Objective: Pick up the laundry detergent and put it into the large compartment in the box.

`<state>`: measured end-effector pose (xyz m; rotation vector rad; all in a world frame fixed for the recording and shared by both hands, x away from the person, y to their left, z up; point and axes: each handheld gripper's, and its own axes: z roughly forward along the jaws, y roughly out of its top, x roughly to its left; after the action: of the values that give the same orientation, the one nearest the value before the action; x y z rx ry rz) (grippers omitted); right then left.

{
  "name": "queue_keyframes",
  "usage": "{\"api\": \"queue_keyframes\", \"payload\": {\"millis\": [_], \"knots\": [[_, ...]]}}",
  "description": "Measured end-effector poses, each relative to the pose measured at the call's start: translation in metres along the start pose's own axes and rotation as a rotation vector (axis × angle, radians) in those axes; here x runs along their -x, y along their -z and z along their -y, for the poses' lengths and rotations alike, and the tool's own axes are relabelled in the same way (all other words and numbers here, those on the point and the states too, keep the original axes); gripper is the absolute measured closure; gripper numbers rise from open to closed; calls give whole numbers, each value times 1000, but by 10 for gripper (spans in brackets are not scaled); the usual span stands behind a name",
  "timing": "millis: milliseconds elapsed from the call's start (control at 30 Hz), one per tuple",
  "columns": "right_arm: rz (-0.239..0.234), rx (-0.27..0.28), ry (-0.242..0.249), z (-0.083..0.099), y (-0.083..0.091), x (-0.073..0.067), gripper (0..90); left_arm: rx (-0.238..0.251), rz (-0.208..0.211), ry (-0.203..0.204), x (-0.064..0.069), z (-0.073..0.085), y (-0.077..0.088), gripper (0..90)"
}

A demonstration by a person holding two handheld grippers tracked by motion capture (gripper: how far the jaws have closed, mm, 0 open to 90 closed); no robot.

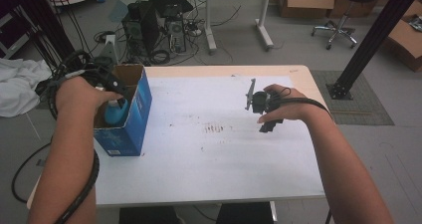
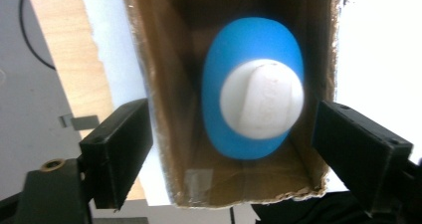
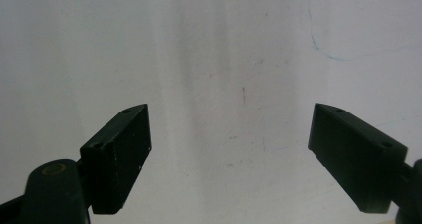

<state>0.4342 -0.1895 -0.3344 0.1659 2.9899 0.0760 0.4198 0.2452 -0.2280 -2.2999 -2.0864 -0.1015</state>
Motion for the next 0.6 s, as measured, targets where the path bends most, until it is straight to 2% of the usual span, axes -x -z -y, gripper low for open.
{"api": "queue_keyframes", "payload": {"millis": [267,600], "knots": [[0,-9,-4,1,1,0,175,22,-11,-33,-3,2,11,142],[9,-16,0,-1,9,-1,175,39,-17,-63,3,2,23,86]]}}
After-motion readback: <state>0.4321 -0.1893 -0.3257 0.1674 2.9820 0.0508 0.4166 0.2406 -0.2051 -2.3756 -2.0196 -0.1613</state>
